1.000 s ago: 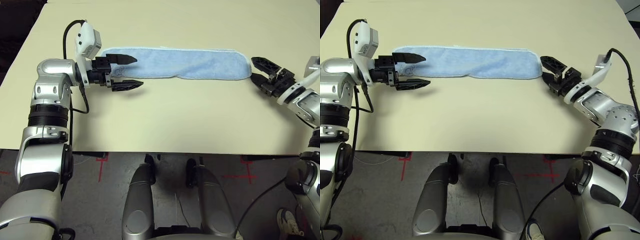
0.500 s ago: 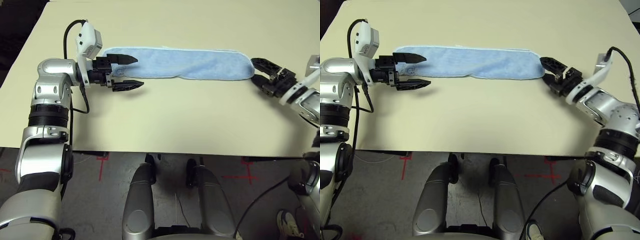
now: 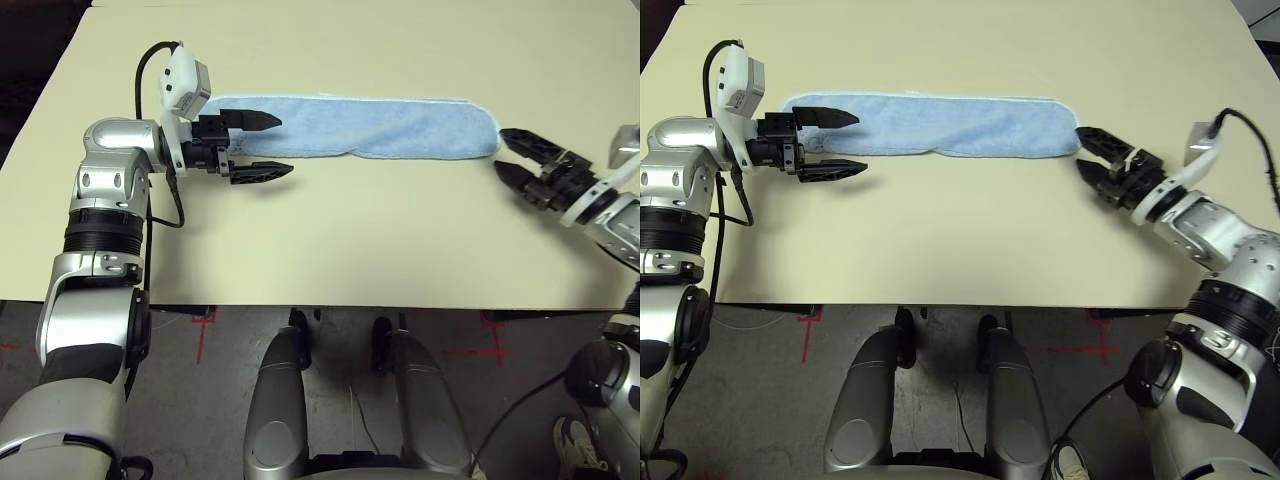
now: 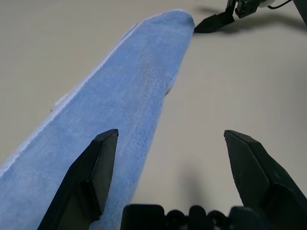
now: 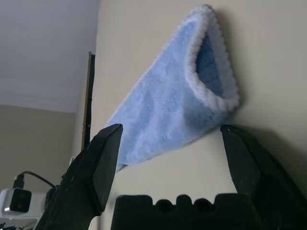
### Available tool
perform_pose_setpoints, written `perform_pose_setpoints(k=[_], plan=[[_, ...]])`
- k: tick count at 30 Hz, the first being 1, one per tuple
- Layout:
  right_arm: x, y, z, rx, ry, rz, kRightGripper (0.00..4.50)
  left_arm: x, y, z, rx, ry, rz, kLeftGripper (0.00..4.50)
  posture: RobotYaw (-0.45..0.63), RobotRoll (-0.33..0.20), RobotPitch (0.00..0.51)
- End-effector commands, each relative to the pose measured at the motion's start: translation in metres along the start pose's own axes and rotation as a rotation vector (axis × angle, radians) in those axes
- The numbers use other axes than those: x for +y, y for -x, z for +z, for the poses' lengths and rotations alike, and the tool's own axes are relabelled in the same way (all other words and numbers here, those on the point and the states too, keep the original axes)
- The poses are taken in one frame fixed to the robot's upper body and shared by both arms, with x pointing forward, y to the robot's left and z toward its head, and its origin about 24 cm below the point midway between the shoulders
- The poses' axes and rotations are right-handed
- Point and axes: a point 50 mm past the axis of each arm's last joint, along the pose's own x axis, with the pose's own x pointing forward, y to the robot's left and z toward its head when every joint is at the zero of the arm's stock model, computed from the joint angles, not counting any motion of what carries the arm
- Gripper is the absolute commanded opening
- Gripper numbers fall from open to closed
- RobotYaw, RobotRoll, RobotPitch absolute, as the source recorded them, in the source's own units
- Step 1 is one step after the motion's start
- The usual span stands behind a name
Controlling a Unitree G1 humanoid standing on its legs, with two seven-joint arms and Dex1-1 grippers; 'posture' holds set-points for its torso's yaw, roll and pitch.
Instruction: Fold the towel and set it aside.
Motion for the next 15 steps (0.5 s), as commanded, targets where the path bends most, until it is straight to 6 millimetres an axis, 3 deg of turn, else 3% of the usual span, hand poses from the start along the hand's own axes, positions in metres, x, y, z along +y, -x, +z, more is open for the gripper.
perform_pose_setpoints(k=[1, 8, 15], plan=[[-0.009, -0.011, -0.003, -0.013, -0.024, -0.049, 4.46, -0.002, 0.001, 0.001, 0.008, -0.002, -0.011, 4.47, 0.04, 0.0, 0.349], [-0.012, -0.025, 0.002, -0.053, -0.009, -0.052, 4.46, -0.002, 0.003, 0.002, 0.01, -0.002, -0.009, 4.47, 0.05, 0.0, 0.35], [-0.017, -0.016, 0.012, -0.085, 0.014, -0.068, 4.46, -0.003, 0.003, 0.003, 0.014, -0.005, -0.008, 4.47, 0.05, 0.0, 0.348]])
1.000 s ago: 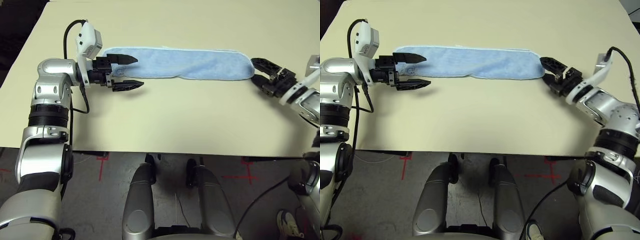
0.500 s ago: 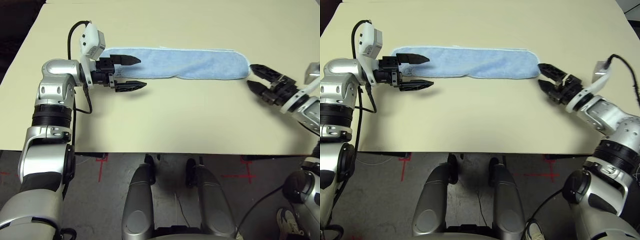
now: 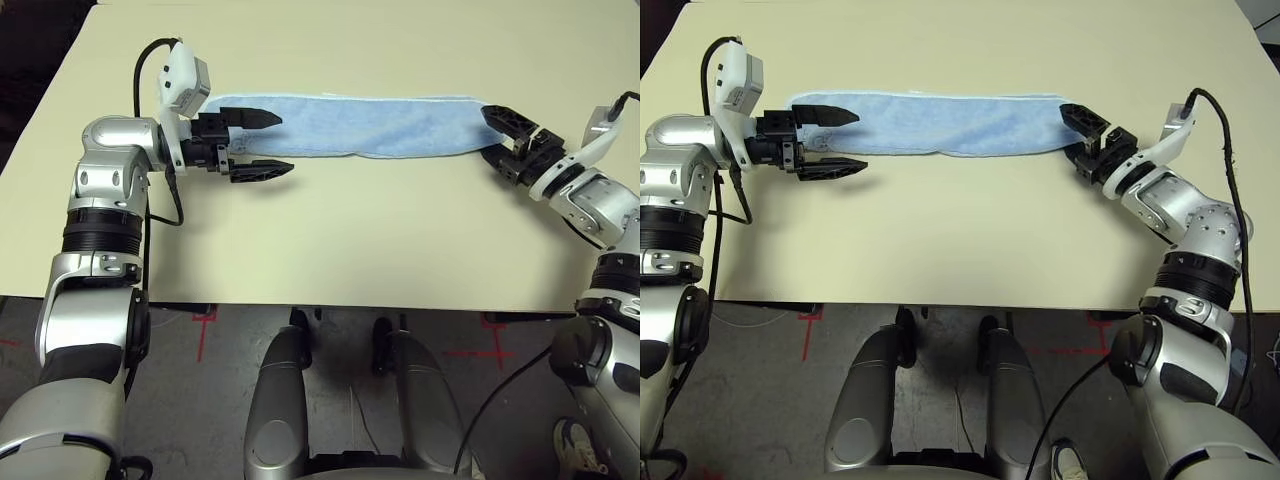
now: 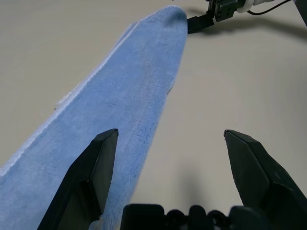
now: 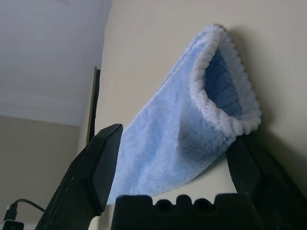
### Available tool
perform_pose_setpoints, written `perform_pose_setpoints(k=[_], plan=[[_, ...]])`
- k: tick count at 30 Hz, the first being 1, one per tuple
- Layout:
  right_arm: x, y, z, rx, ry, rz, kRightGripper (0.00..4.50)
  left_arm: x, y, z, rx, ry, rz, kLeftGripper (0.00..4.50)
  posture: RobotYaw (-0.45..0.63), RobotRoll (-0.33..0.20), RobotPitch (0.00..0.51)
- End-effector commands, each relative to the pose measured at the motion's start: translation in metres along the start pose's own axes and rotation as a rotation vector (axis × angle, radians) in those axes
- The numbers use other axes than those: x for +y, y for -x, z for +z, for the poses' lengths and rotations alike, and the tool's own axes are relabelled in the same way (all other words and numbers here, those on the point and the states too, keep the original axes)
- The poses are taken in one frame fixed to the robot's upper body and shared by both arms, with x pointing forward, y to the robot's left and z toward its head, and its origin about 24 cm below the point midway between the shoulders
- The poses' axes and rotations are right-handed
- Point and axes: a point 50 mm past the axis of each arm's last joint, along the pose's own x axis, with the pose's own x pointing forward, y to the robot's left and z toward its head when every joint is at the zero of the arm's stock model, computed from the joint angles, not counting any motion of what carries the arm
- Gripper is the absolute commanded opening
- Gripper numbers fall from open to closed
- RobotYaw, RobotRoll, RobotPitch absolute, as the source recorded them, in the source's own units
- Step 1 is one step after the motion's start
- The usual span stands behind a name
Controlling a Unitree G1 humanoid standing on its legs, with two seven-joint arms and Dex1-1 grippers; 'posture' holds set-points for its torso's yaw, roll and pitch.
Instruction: Fold the towel and set it aside.
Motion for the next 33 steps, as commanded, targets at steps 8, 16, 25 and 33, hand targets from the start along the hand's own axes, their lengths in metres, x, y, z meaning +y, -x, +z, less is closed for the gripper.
perform_pose_setpoints(k=[8, 16, 25, 33], plan=[[-0.02, 0.025, 0.011, -0.047, 0.022, -0.104, 3.54, -0.004, 0.0, -0.001, 0.011, -0.005, -0.015, 4.5, 0.04, 0.0, 0.348], [-0.024, 0.031, 0.009, -0.056, 0.025, -0.126, 0.48, -0.005, -0.001, 0.0, 0.014, -0.005, -0.018, 4.5, 0.04, 0.0, 0.348], [-0.025, 0.032, 0.01, -0.067, 0.028, -0.128, 0.02, -0.005, -0.002, 0.001, 0.017, -0.004, -0.018, 4.5, 0.04, 0.0, 0.346], [-0.023, 0.054, 0.036, -0.138, 0.083, -0.151, 0.02, -0.004, -0.003, 0.0, 0.011, 0.002, -0.015, 4.5, 0.02, 0.0, 0.347]])
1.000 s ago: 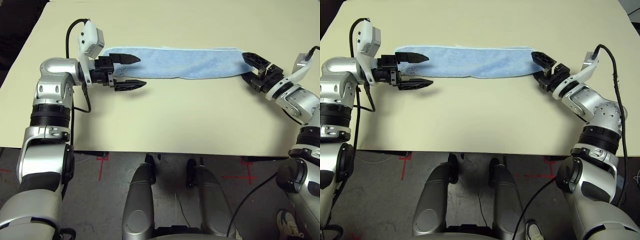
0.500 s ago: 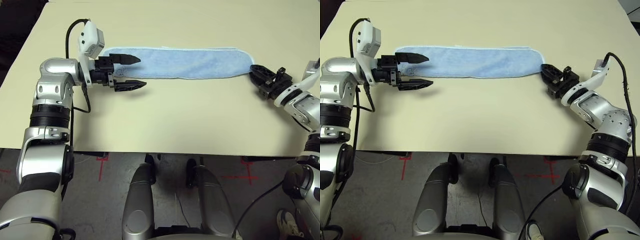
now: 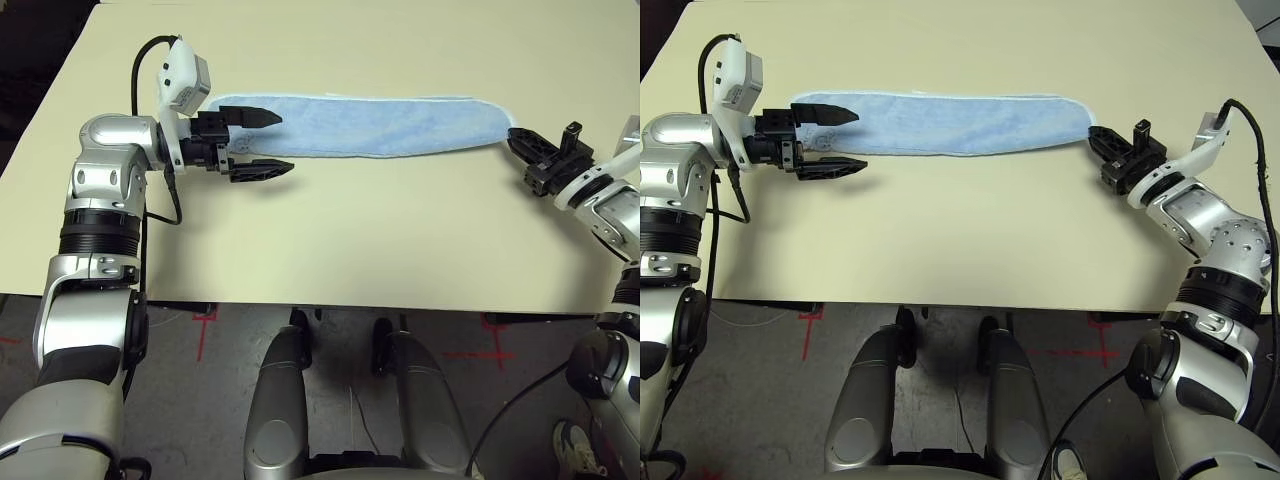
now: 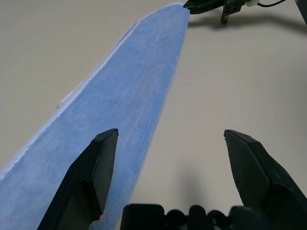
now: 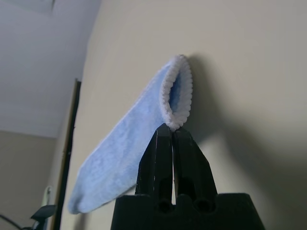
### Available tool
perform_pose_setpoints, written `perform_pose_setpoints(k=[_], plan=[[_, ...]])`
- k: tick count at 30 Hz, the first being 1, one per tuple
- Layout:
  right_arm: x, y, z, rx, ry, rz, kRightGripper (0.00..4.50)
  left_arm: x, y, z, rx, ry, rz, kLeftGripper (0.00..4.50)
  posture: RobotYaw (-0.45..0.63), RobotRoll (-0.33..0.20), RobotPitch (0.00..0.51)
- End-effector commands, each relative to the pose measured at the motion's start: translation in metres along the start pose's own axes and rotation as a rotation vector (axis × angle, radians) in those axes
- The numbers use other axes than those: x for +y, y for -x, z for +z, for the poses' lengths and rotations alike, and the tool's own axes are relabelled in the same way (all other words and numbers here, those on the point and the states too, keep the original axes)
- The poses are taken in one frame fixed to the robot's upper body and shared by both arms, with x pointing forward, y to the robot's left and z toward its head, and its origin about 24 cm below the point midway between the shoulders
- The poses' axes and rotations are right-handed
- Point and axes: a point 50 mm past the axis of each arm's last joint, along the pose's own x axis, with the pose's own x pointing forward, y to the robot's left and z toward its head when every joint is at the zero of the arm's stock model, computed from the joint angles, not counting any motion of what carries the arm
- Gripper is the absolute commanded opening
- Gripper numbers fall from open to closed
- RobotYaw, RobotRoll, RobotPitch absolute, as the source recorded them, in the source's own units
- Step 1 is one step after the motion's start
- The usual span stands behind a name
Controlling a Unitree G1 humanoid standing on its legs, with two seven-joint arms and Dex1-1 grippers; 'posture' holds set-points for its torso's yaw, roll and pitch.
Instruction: Fold the towel and set it aside.
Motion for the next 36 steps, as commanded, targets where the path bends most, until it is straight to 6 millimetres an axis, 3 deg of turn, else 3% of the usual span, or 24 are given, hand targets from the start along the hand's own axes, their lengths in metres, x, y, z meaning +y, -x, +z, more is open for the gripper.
perform_pose_setpoints(k=[1, 9, 18, 22, 30, 36], plan=[[-0.013, 0.022, 0.02, -0.064, 0.017, -0.066, 0.02, -0.003, -0.002, -0.003, 0.006, 0.007, -0.012, 4.5, 0.02, 0.0, 0.347], [-0.018, 0.04, 0.037, -0.097, 0.064, -0.108, 0.02, 0.0, -0.002, -0.006, -0.019, 0.028, 0.021, 4.5, 0.01, 0.0, 0.341], [0.008, 0.025, 0.037, -0.075, 0.08, 0.047, 0.02, 0.003, -0.001, -0.007, -0.05, 0.038, 0.061, 4.5, 0.02, 0.0, 0.328], [0.023, 0.015, 0.033, -0.029, 0.089, 0.125, 0.02, 0.003, 0.001, -0.008, -0.056, 0.032, 0.066, 4.5, 0.03, 0.0, 0.326], [0.064, -0.01, 0.003, 0.175, 0.196, 0.305, 0.02, 0.002, 0.002, -0.008, -0.07, 0.012, 0.065, 4.5, 0.04, 0.0, 0.32], [0.079, -0.026, -0.019, 0.249, 0.293, 0.322, 0.02, 0.001, 0.002, -0.008, -0.061, 0.007, 0.064, 4.5, 0.05, 0.0, 0.321]])
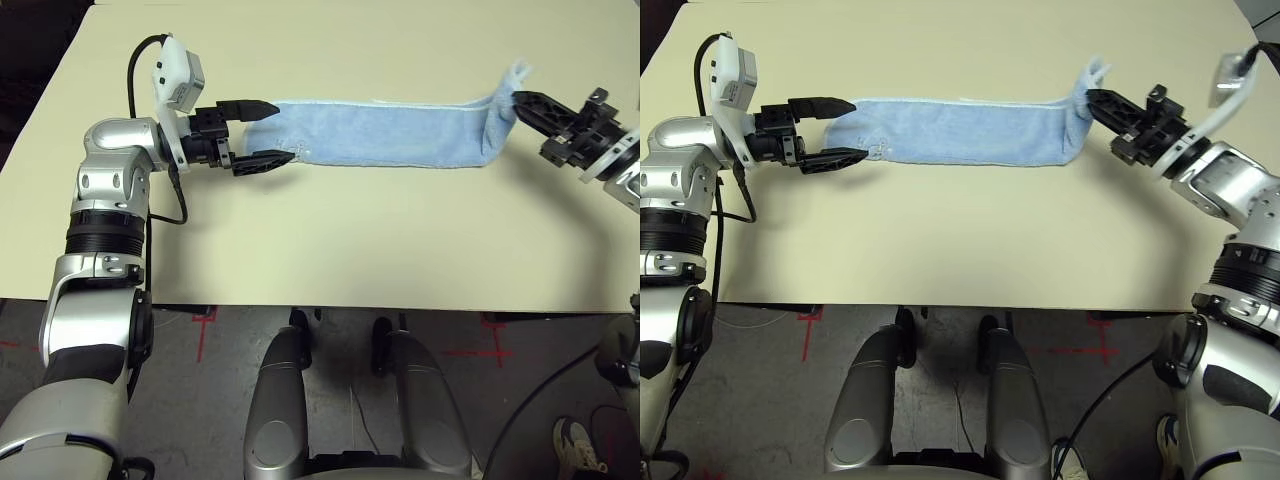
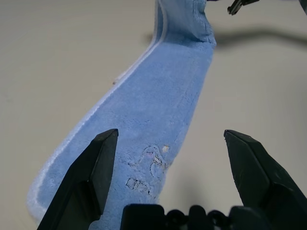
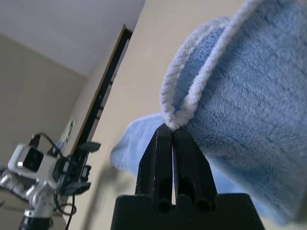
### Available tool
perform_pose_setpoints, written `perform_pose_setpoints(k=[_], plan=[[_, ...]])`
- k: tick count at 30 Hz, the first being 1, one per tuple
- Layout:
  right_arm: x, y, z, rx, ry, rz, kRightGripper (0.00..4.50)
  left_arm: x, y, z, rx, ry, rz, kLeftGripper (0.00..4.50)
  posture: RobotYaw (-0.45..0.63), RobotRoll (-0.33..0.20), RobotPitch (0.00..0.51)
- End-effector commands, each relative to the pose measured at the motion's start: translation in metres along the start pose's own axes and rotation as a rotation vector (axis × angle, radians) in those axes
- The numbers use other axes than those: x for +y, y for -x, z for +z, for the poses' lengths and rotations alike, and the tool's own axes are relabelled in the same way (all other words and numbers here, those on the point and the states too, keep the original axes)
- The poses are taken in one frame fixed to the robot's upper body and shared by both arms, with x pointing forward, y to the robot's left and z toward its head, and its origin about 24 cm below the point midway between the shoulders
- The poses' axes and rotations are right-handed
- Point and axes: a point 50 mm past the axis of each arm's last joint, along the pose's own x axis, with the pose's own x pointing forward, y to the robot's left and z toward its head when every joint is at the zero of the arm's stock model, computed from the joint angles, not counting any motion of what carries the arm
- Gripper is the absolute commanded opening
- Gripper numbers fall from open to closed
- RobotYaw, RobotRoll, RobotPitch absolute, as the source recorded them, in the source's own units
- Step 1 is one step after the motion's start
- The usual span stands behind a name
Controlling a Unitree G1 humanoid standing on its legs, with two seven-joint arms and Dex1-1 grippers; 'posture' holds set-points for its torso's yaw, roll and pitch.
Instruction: Fold the towel and set it aside.
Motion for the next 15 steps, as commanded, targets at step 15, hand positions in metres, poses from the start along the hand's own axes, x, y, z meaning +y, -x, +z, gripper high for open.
perform_pose_setpoints(k=[15], plan=[[0.01, -0.025, -0.034, 0.222, 0.144, -0.033, 0.02, -0.004, 0.002, -0.004, 0.018, 0.0, -0.004, 4.5, 0.06, 0.0, 0.327]])
